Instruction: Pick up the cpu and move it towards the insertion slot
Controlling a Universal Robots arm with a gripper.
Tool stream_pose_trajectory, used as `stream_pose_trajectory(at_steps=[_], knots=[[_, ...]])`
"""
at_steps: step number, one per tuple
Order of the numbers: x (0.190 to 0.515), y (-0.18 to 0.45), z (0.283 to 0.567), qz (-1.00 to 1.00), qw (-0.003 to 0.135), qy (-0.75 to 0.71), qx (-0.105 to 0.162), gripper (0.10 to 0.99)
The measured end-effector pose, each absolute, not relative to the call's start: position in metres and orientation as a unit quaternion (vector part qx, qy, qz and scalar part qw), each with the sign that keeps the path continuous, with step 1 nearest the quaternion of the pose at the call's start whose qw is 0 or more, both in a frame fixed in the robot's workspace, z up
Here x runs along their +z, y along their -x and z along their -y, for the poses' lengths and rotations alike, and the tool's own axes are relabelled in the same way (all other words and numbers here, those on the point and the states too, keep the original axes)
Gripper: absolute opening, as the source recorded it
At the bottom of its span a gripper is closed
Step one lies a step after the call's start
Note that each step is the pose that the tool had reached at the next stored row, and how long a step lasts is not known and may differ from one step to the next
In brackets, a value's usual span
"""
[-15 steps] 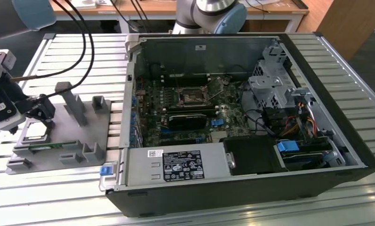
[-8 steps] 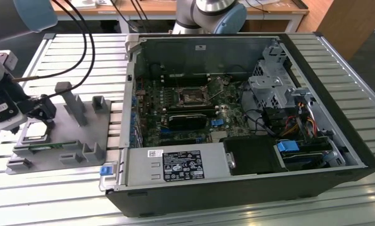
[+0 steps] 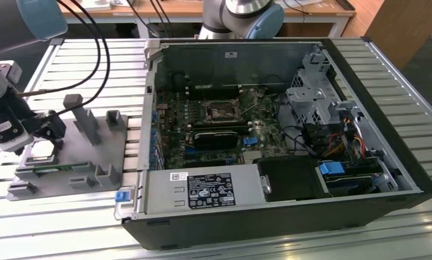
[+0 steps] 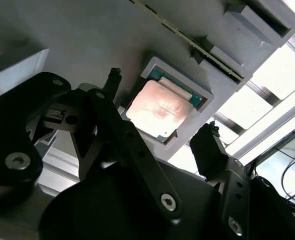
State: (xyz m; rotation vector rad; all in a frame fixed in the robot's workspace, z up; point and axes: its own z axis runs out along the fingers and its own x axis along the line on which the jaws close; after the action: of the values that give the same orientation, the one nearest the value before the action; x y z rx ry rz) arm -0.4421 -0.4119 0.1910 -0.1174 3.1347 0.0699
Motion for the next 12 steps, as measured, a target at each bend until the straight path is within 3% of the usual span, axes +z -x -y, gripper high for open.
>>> stream_pose_trajectory(at_steps=[4, 5, 11, 12], knots=[[0.1885, 0.4426, 0.4110, -0.999, 0.002, 0.037, 0.023, 0.820], [0.1882, 0.4428, 0.4109, -0.999, 0.002, 0.037, 0.023, 0.753], [0.1863, 0.4434, 0.4090, -0.999, 0.002, 0.037, 0.025, 0.737], [0.1861, 0.4435, 0.4086, -0.999, 0.002, 0.037, 0.025, 0.671]])
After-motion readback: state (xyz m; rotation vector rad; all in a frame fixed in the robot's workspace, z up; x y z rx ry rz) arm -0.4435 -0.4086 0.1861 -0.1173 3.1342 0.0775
